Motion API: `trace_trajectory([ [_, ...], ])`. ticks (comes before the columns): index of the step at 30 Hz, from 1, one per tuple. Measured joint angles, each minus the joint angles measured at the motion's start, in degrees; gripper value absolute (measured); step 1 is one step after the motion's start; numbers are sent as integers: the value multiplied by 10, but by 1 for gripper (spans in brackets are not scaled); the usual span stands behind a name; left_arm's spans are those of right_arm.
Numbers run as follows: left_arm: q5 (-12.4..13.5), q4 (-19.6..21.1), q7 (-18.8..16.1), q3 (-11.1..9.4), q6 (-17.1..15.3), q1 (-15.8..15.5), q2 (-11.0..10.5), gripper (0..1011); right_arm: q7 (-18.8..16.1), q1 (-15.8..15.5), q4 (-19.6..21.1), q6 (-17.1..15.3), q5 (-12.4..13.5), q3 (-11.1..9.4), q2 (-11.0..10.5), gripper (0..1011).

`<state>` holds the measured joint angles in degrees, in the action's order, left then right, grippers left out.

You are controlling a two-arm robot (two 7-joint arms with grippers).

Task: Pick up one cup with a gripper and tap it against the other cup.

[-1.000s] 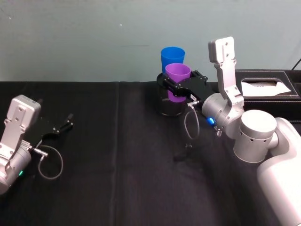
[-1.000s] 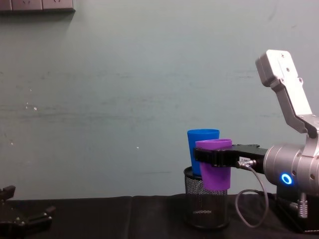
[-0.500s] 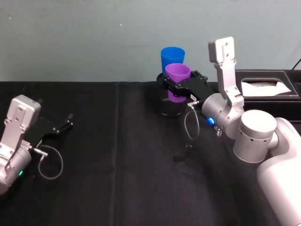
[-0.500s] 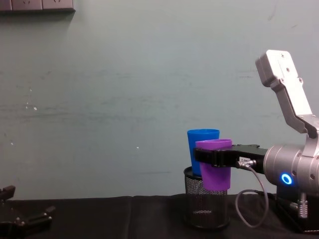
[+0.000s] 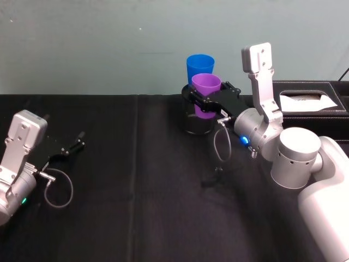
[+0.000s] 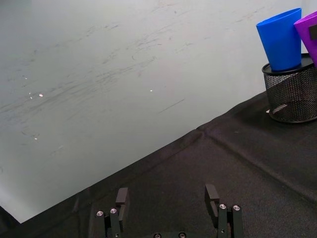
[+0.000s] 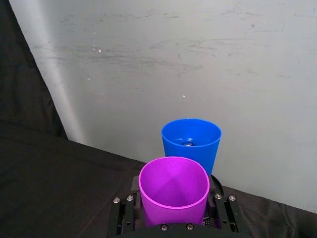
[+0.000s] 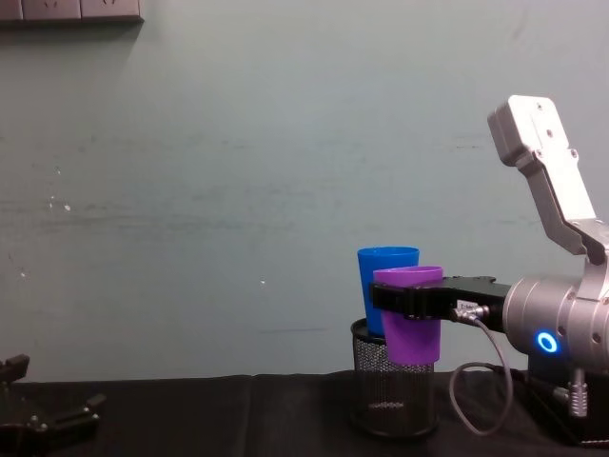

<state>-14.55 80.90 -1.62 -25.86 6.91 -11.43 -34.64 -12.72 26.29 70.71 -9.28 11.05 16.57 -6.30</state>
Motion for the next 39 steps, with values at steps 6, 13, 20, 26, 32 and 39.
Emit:
trace_trajectory([
  [6, 0, 0, 0, 0, 0, 0, 0, 1000, 0, 0, 0, 0, 0, 0, 0, 722],
  [13, 0, 0, 0, 0, 0, 0, 0, 1000, 0, 0, 0, 0, 0, 0, 0, 722],
  [20, 0, 0, 0, 0, 0, 0, 0, 1000, 0, 0, 0, 0, 0, 0, 0, 722],
  [26, 0, 0, 0, 0, 0, 0, 0, 1000, 0, 0, 0, 0, 0, 0, 0, 722],
  [32, 0, 0, 0, 0, 0, 0, 0, 1000, 0, 0, 0, 0, 0, 0, 0, 722],
  [39, 0, 0, 0, 0, 0, 0, 0, 1000, 0, 0, 0, 0, 0, 0, 0, 722],
])
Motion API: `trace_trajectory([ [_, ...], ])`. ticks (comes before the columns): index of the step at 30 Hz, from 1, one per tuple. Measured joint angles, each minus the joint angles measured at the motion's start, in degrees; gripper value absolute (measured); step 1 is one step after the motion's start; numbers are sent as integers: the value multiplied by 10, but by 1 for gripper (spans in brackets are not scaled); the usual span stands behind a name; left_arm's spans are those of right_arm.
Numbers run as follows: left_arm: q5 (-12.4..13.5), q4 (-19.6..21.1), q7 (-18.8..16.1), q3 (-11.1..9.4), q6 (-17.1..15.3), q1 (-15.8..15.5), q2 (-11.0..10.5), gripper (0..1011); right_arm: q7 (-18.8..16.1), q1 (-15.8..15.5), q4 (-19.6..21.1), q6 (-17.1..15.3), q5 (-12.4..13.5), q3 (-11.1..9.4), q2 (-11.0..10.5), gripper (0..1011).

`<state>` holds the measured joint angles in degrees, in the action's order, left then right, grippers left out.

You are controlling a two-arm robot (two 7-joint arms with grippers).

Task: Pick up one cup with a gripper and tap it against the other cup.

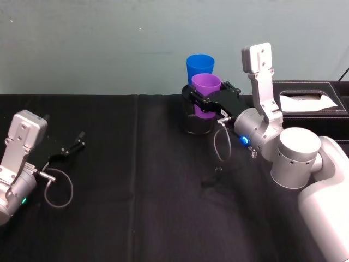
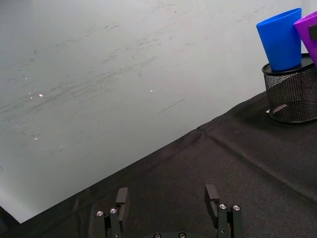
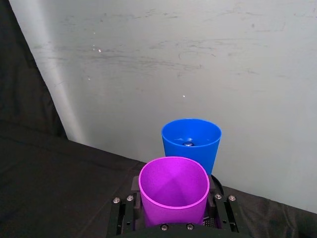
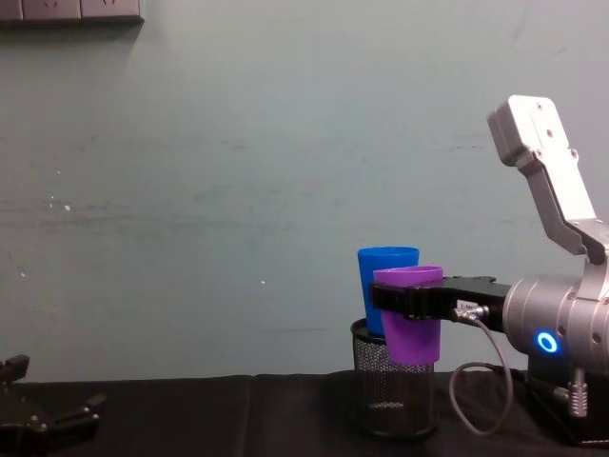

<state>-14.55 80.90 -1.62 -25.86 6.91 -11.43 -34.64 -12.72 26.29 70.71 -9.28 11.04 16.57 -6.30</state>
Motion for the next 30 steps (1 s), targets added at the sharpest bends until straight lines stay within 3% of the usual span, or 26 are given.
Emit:
trace_trajectory([
  [30, 0, 0, 0, 0, 0, 0, 0, 1000, 0, 0, 0, 0, 0, 0, 0, 722],
])
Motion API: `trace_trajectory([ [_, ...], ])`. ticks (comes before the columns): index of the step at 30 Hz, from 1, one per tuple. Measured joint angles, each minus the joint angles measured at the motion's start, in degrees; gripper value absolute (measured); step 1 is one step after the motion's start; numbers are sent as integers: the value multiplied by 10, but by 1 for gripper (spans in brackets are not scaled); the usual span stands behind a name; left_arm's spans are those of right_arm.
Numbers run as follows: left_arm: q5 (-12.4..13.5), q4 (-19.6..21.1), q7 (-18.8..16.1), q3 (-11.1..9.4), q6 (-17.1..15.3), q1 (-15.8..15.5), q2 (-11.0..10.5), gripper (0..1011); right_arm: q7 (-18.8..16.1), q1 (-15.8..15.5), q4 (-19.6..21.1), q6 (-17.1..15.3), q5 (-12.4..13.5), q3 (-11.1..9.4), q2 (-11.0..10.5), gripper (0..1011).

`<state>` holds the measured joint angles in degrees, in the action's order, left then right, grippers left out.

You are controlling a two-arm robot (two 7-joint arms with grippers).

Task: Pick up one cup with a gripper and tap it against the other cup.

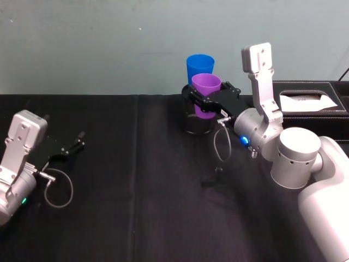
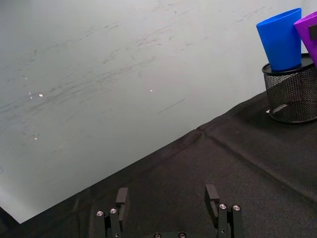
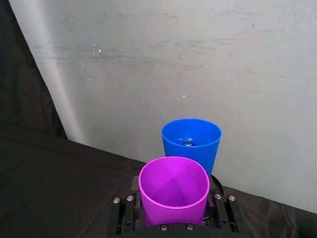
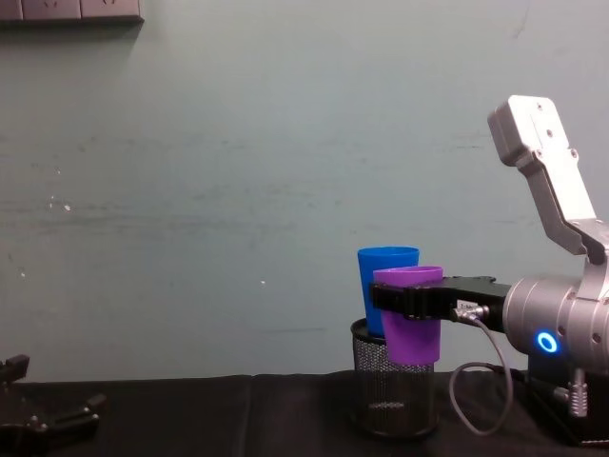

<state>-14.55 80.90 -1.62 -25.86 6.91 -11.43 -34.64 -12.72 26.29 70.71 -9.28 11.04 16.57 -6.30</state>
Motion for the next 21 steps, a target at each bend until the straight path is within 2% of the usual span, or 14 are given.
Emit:
trace_trajectory([
  [21, 0, 0, 0, 0, 0, 0, 0, 1000, 0, 0, 0, 0, 0, 0, 0, 722],
])
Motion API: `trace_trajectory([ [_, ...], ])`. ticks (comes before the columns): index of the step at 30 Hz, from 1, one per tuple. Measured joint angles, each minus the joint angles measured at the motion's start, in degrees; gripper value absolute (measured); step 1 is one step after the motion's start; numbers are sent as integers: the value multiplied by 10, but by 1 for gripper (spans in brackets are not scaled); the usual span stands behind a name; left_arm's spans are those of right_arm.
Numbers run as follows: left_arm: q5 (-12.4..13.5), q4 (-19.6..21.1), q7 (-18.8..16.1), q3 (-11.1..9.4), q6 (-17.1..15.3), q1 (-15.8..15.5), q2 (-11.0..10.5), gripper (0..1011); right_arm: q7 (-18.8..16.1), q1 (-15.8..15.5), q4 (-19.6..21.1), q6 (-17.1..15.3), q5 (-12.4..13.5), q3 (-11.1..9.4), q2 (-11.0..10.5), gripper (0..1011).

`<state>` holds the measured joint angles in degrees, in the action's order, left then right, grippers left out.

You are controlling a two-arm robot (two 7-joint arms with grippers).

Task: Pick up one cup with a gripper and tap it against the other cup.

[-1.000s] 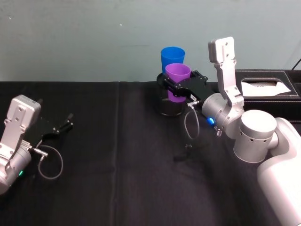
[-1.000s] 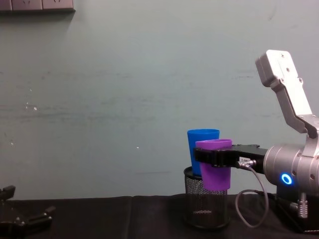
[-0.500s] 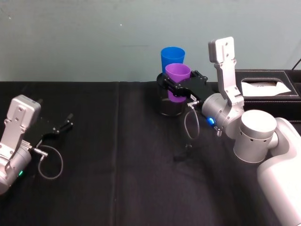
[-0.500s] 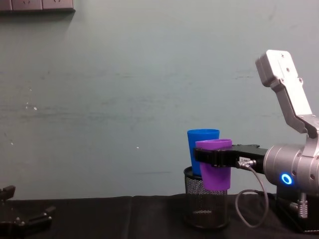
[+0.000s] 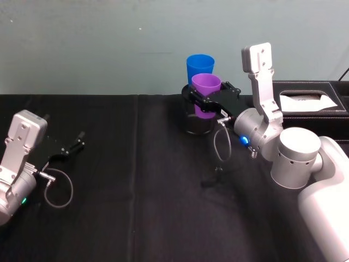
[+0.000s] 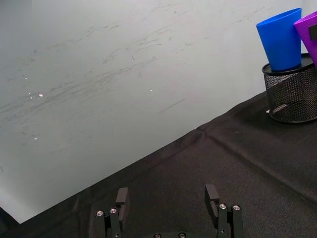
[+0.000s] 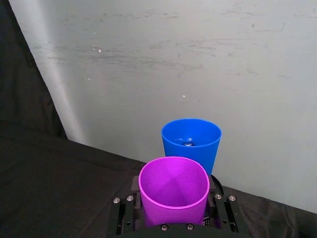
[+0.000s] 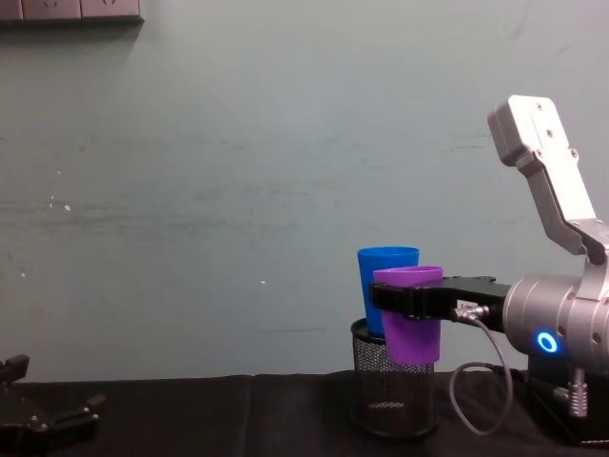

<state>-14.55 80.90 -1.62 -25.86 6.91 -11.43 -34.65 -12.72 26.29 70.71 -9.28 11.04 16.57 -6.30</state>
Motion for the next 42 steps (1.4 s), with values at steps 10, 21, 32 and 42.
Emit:
trace_trajectory([
  [10, 0, 0, 0, 0, 0, 0, 0, 1000, 0, 0, 0, 0, 0, 0, 0, 722],
  [21, 0, 0, 0, 0, 0, 0, 0, 1000, 0, 0, 0, 0, 0, 0, 0, 722],
  [32, 0, 0, 0, 0, 0, 0, 0, 1000, 0, 0, 0, 0, 0, 0, 0, 722],
  [42, 0, 0, 0, 0, 0, 0, 0, 1000, 0, 0, 0, 0, 0, 0, 0, 722],
])
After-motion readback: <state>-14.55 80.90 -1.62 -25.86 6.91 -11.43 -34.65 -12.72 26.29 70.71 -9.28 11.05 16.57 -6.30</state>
